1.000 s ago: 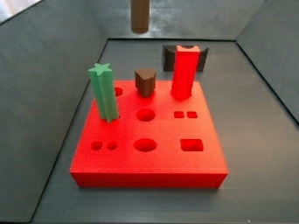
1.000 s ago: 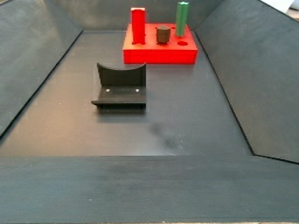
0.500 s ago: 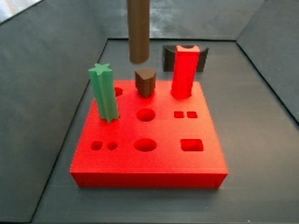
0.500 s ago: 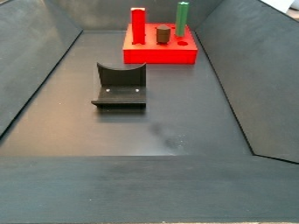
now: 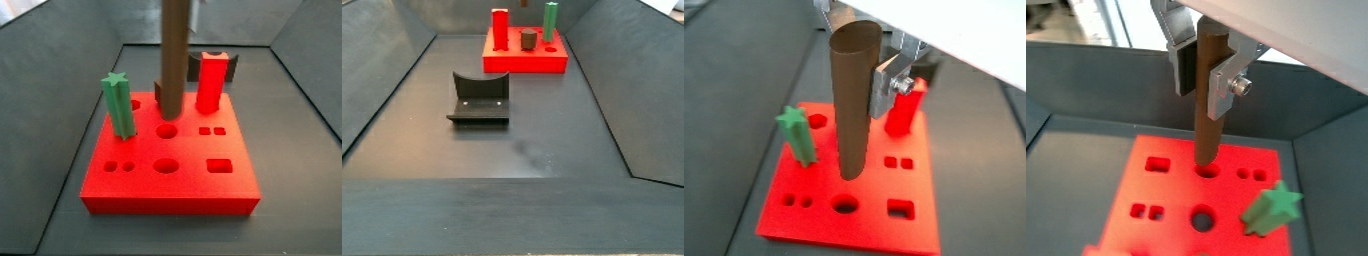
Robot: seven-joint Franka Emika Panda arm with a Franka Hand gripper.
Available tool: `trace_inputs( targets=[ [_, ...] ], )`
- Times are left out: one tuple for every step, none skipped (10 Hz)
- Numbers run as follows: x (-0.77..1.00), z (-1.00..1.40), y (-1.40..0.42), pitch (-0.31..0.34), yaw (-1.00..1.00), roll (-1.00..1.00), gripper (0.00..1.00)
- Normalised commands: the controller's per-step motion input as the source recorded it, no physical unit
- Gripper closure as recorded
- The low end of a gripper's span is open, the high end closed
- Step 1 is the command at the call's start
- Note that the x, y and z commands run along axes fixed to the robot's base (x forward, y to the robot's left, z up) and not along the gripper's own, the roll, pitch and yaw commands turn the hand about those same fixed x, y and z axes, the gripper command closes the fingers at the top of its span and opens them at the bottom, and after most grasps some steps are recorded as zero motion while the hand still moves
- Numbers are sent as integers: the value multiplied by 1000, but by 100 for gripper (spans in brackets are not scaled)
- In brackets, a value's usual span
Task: Pick up the oval object. Move up. Move to above the board. Insert the oval object.
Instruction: Insert the oval object.
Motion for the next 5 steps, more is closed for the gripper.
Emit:
trace_inputs(
  targets=[
    [0,-306,-154,0,-991,0,100],
    [0,-351,-14,0,-1000,0,100],
    [0,-369,0,0,-1000,0,100],
    [0,-366,0,0,-1000,0,100],
    [0,-366,0,0,-1000,0,100]
  ],
)
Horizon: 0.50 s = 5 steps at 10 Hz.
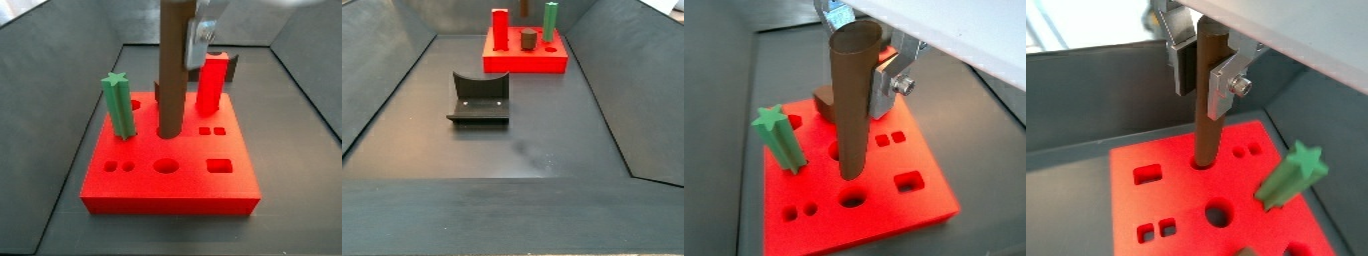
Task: Pick up the oval object. Move up. Move to above the board. Insert the oval object.
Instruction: Insert the oval object.
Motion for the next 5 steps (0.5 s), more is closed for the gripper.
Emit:
trace_inputs(
  targets=[
    [0,-369,0,0,-1000,0,100],
    [0,-369,0,0,-1000,0,100],
    [0,-369,0,0,-1000,0,100],
    [0,-343,0,-1,-1000,0,100],
    [0,-249,0,-30,-1000,-3,100]
  ],
)
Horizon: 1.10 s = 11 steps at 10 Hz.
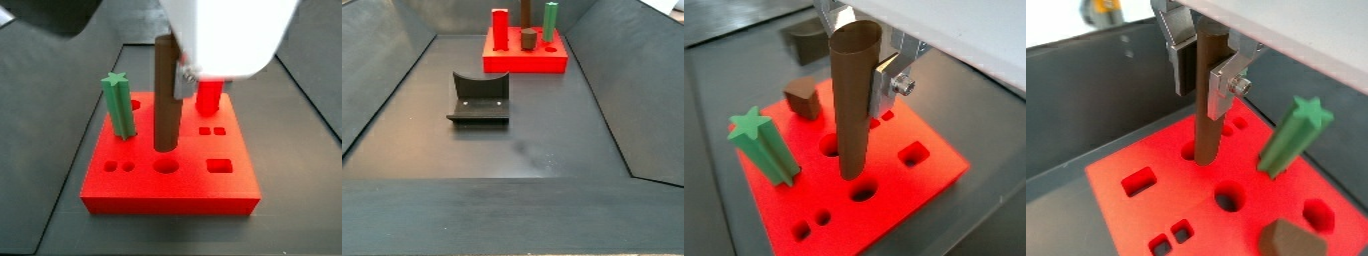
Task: Pick up the oval object. Move up. Move to above the board. Insert the oval object.
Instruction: Insert the oval object.
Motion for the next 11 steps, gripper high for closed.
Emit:
trace_inputs(
  targets=[
    [0,-226,0,-39,-1000,-14,100],
    [0,-223,0,-37,-1000,-17,100],
    [0,-100,0,-27,-1000,-46,100],
    [37,0,-254,-43,-837,-77,100],
    [3,0,-354,-189,-560,-244,100],
    [63,0,-334,-180,-514,-283,100],
    [209,0,-269,-123,-546,-210,100],
    [157,-43,-40,-44,-417,0,100],
    [0,-94,0,0,-249,110,100],
    [-51,-97,0,0,-183,163,100],
    [-151,-63,0,10,-177,189,100]
  ],
)
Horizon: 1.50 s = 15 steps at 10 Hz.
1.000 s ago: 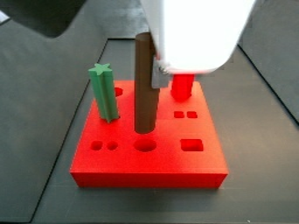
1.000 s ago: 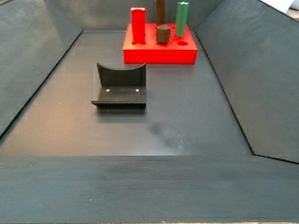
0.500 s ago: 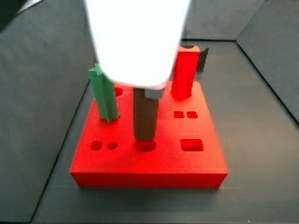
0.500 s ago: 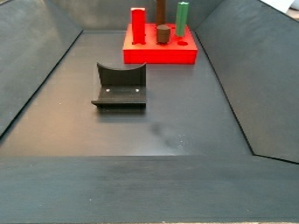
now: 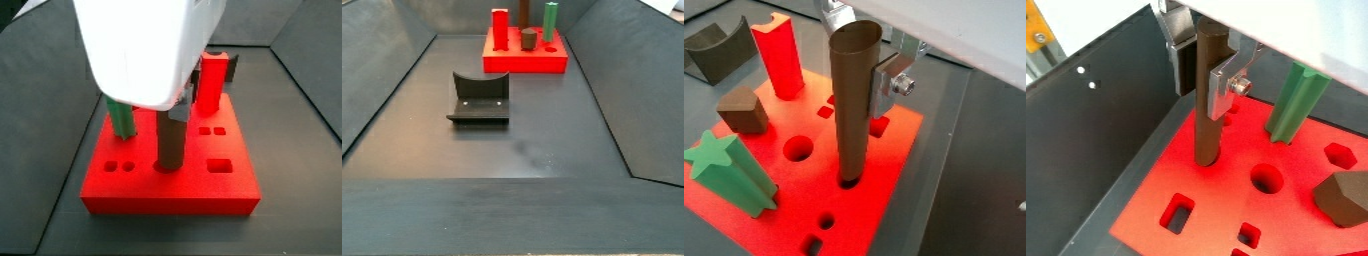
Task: Pick up the oval object. Move up. Move to above the board. Insert the oval object.
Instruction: Insert the oval object.
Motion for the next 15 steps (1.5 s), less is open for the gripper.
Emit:
trace_inputs(
  targets=[
    [-209,-151,-17,0,-111,139,100],
    [-160,-231,-20,0,-86,91,100],
    [-51,-246,-40,0,-57,64,100],
    [9,-226,-80,0,-49,31,100],
    [171,-203,-80,0,-60,13,100],
    [294,-191,-29,0,0,39,100],
    [311,-203,0,11,0,84,100],
    [343,-237,0,20,0,104,100],
    [449,-217,0,49,0,103,100],
    [434,-114,0,66,0,93,100],
    [331,-40,0,51,0,36,100],
    [203,-220,0,16,0,110,100],
    [0,-509,0,0,51,179,100],
    [0,-589,0,-34,257,216,100],
    [-80,-543,40,-74,317,140,100]
  ],
)
